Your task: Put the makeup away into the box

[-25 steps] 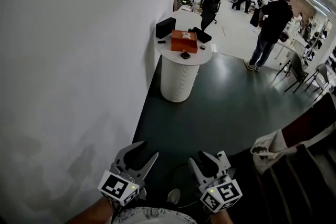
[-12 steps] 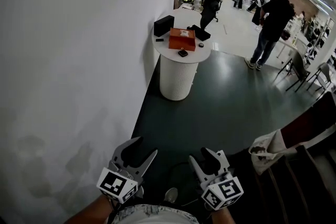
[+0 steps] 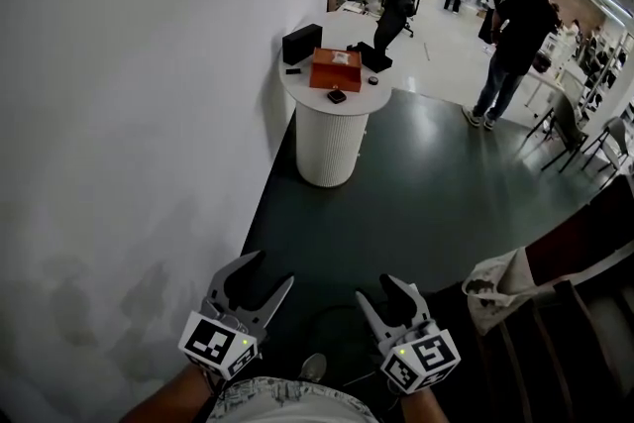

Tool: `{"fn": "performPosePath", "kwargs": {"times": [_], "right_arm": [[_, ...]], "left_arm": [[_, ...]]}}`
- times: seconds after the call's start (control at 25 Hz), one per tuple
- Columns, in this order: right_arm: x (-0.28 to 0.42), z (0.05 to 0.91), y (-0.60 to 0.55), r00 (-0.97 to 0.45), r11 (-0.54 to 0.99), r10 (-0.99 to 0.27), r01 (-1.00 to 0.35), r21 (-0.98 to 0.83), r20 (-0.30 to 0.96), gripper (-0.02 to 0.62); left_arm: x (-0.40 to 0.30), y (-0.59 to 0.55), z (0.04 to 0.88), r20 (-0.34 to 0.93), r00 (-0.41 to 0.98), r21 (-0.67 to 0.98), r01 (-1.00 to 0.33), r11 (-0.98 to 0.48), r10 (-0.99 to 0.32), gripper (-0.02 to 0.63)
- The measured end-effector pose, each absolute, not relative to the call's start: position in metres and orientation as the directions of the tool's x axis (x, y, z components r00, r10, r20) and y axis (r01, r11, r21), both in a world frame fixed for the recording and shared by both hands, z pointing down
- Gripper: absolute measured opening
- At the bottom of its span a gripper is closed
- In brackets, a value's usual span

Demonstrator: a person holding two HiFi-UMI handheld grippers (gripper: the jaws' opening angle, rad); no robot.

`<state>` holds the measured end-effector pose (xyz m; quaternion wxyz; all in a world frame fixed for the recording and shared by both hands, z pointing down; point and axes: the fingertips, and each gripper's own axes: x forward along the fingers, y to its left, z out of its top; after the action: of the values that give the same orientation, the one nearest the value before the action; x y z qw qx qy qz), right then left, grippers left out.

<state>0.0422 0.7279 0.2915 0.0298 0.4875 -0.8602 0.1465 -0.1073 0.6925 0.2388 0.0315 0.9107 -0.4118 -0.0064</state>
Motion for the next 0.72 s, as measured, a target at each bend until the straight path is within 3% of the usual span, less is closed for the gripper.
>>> {"fn": "performPosePath", "kwargs": {"times": [0.72], "right_arm": [[0.066,0.308,0.657,-0.486,0.442,-0.84,-0.871,-0.216,0.241,0.218]], "left_arm": [[-0.098,0.605,0.255,0.003,0.658,0.123,-0.748,-0.652,-0.753,0.241]]}}
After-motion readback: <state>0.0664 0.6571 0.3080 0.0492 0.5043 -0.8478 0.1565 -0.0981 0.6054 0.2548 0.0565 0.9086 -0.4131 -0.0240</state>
